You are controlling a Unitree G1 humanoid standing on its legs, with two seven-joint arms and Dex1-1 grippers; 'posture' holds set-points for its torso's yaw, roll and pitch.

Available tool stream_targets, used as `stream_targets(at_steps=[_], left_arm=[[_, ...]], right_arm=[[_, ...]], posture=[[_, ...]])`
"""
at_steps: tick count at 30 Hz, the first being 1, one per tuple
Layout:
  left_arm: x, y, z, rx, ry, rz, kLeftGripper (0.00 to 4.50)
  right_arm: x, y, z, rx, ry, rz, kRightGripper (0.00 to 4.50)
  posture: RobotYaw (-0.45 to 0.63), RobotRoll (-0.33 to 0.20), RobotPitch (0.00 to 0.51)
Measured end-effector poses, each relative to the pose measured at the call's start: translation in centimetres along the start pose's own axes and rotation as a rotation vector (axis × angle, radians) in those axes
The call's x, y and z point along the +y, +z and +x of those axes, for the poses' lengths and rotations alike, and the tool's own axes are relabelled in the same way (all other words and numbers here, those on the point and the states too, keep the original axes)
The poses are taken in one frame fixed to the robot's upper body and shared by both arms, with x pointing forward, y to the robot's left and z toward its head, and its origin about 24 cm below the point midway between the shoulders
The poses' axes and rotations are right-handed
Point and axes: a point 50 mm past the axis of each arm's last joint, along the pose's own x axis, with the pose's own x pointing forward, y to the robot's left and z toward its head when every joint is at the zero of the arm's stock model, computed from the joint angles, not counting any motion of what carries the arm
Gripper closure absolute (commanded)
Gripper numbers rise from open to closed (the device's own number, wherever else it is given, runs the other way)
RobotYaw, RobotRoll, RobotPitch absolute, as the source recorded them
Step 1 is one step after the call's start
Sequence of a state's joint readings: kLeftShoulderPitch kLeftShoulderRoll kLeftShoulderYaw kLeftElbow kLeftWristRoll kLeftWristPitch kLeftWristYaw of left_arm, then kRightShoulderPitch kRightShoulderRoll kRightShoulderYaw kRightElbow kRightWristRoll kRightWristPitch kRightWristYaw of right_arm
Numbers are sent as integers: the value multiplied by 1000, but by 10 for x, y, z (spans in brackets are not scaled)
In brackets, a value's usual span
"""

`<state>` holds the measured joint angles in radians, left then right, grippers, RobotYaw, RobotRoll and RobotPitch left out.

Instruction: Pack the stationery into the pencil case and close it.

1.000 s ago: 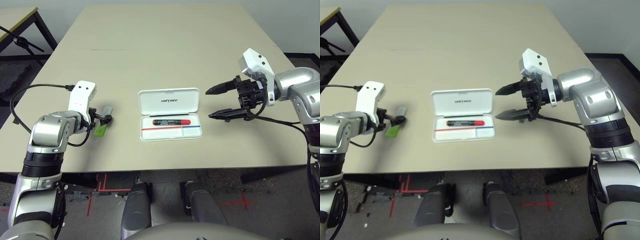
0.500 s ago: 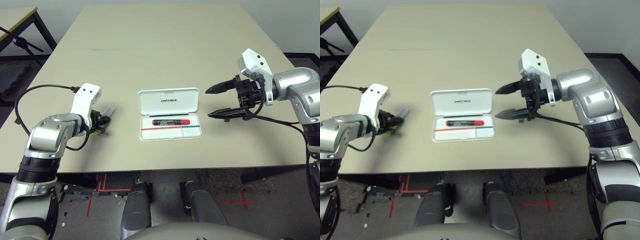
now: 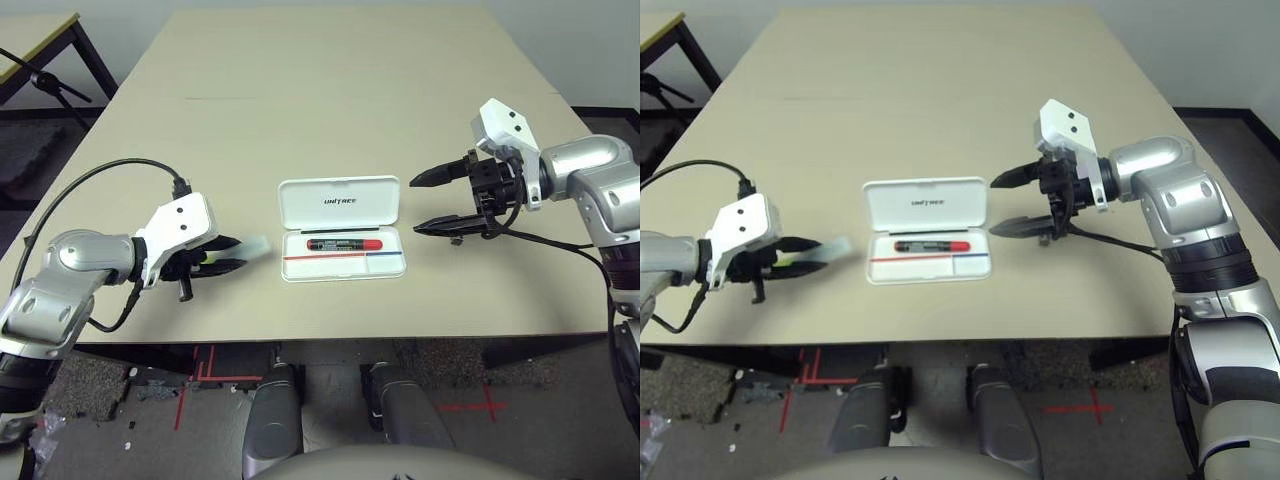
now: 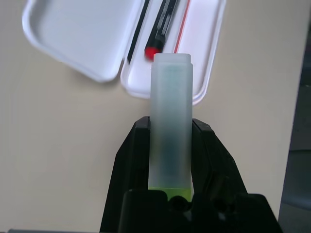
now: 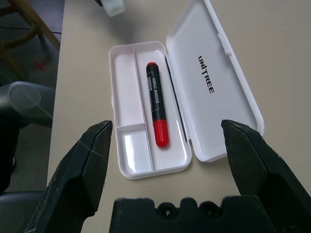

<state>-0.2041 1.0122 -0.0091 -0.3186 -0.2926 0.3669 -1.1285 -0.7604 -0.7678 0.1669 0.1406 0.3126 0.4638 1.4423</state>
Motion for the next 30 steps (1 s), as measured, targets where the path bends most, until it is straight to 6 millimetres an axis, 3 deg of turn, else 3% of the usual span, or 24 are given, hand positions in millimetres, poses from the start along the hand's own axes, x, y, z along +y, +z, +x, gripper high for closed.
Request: stream_targets(at_steps=[9,20,30], left_arm=[[5,35,17,-13,-83,128,3410],[-6,68,76,-113,-238,192,3410],[-1,67,98,-93,-242,173,3410]], right_arm=[[-2,-3,-1,2,-14,6,0],[-2,-6,-1,18,-25,5,0],[0,-13,-2,32,-38,24,0]], posture=[[45,0,135],[13,0,139],[-13,0,140]])
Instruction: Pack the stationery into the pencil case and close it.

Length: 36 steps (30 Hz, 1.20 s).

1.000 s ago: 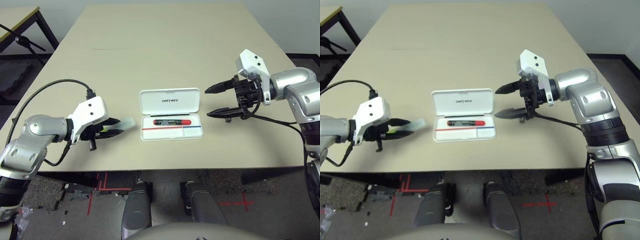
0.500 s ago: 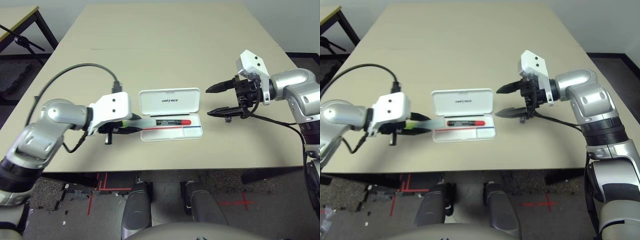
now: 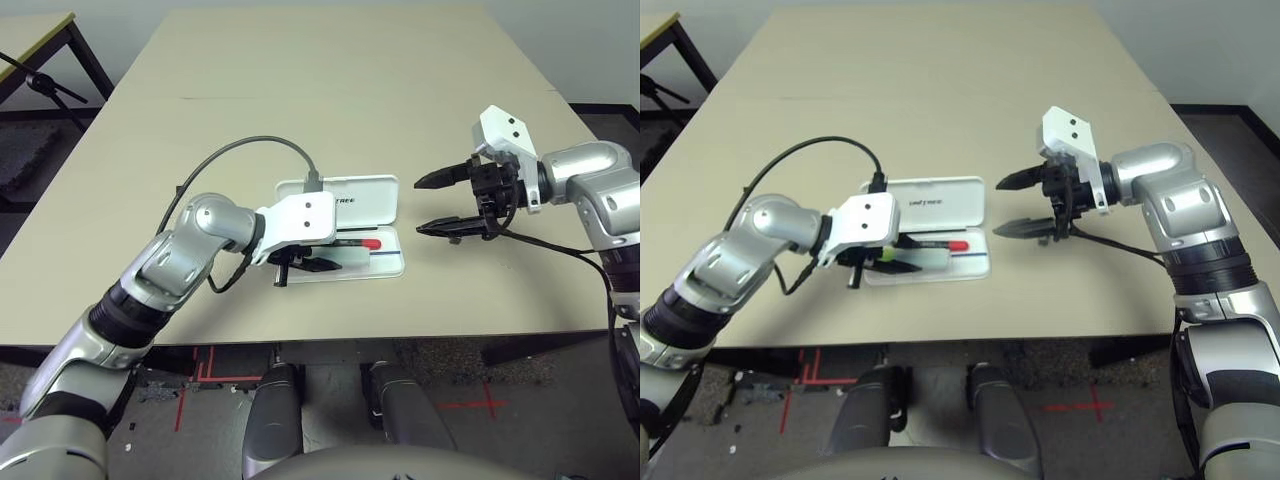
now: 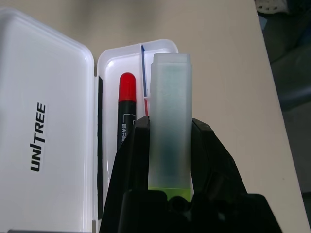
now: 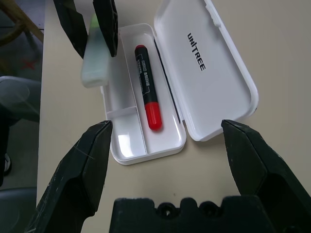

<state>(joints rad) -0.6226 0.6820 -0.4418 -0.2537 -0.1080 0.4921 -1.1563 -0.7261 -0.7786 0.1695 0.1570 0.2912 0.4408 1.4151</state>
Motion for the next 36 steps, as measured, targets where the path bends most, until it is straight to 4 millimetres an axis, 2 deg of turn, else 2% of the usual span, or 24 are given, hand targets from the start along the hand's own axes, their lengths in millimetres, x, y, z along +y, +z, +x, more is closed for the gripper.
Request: stream_targets(at_steps=[12,27,28,32,35,36], left_arm=[[-1,-8,13,52,-8,-30,3410],[0,-18,12,117,4,-61,3410],[0,-18,12,119,3,-64,2645],[-1,-17,12,119,3,-65,1270],[-2,-13,11,111,4,-50,60],[-2,-13,10,108,5,-48,21]], right_arm=[[1,-2,-1,8,-14,1,0],[1,-4,-3,25,-24,4,0],[1,-4,-3,26,-24,2,0],[1,-5,-3,31,-27,-5,0],[1,-5,-3,30,-26,-5,0],[1,-5,-2,29,-26,-6,0]], posture=[[-25,0,135],[-18,0,137],[-18,0,137],[-10,0,135],[-8,0,134],[-8,0,133]])
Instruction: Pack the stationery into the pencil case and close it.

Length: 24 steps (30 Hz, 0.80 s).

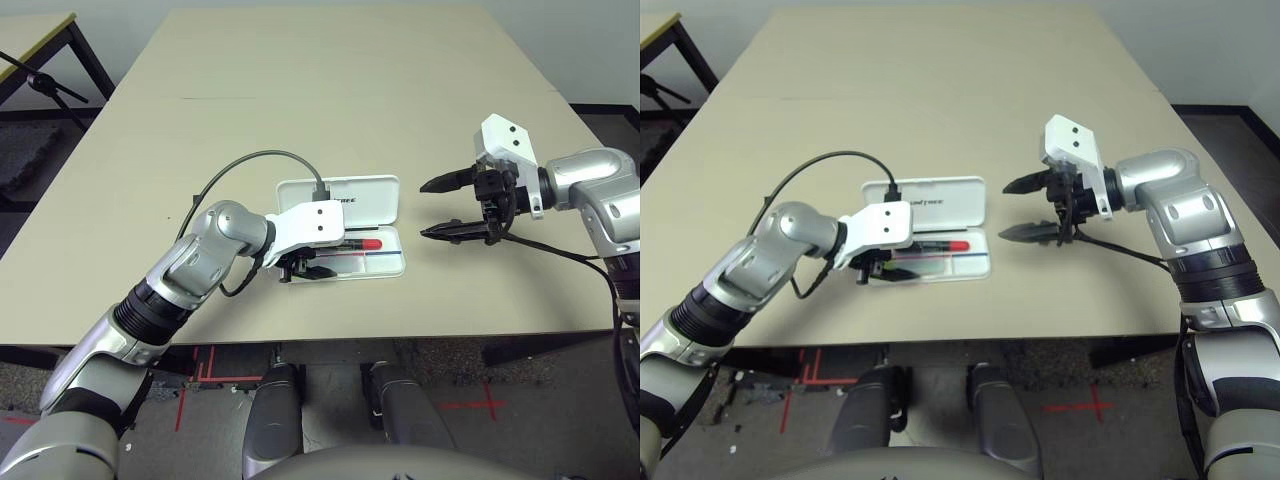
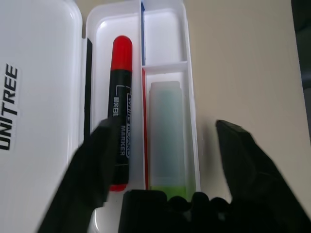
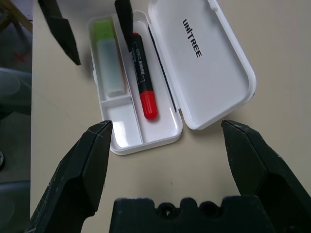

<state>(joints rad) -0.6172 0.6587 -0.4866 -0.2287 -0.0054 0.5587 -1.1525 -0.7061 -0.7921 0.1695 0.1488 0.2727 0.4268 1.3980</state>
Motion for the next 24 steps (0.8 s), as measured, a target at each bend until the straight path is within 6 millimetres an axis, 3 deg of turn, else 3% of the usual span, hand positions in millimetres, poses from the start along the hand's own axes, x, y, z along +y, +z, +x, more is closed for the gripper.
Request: stream_targets(at_steps=[4,9,14,24], left_arm=[[3,9,-16,-63,26,11,21],[9,23,-68,-145,111,25,21],[4,21,-107,-126,130,19,21],[1,15,-112,-126,147,-14,21]], right_arm=[[-1,-2,1,-3,0,7,0],[-1,-2,0,-1,0,6,0],[-1,-2,-1,3,-3,7,0],[0,-7,-3,25,-34,66,0]], posture=[[-10,0,135],[-10,0,139],[-4,0,139],[6,0,141]])
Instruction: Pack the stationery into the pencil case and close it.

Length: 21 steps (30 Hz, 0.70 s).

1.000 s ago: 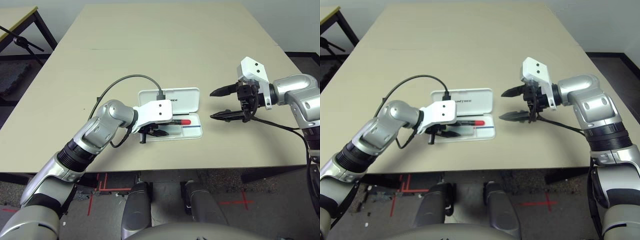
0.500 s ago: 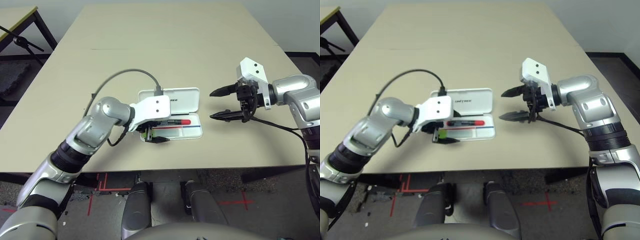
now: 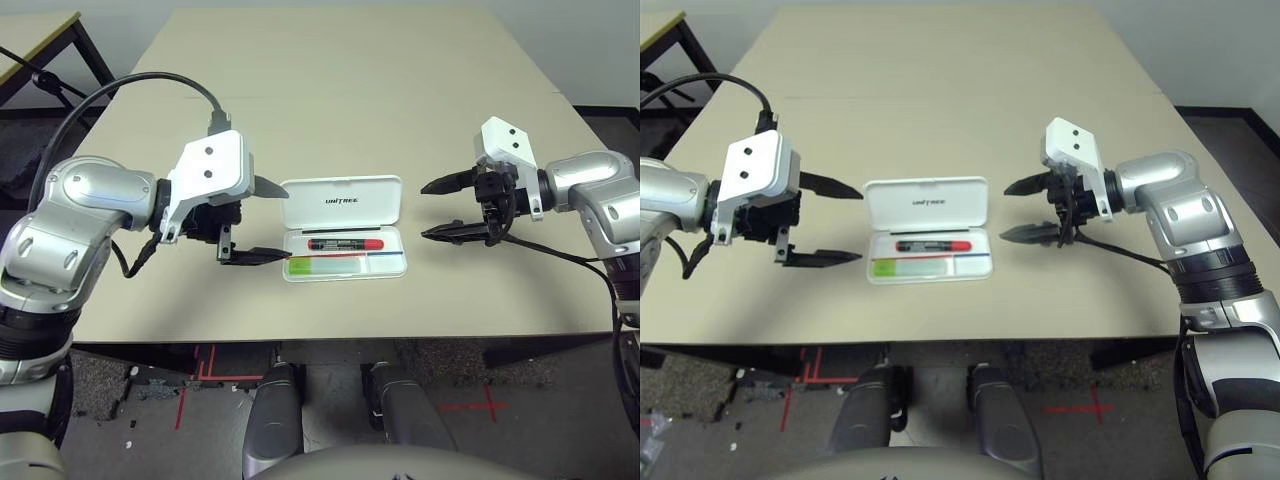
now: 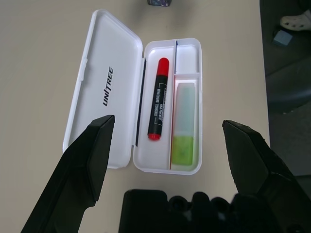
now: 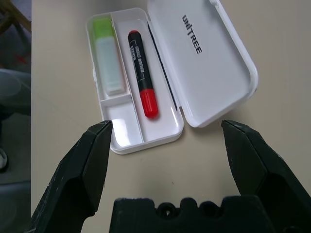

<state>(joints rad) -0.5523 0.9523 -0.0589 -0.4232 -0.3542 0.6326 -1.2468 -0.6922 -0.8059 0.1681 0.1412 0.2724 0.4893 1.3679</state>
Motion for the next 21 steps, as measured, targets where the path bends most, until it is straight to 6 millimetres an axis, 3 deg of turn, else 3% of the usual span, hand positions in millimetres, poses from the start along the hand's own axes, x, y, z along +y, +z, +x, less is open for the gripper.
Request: stream_targets(at_steps=[9,12,21], left_arm=[[-2,-6,1,14,8,-23,21],[-3,-7,4,16,-2,-23,21],[-1,-12,11,20,-33,-18,21]], right_arm=[[-12,-7,-17,86,-453,343,0],[-5,-6,-11,106,-549,420,0],[13,-30,13,221,-682,652,0]], posture=[[-28,0,148],[-38,0,148],[-75,0,144]])
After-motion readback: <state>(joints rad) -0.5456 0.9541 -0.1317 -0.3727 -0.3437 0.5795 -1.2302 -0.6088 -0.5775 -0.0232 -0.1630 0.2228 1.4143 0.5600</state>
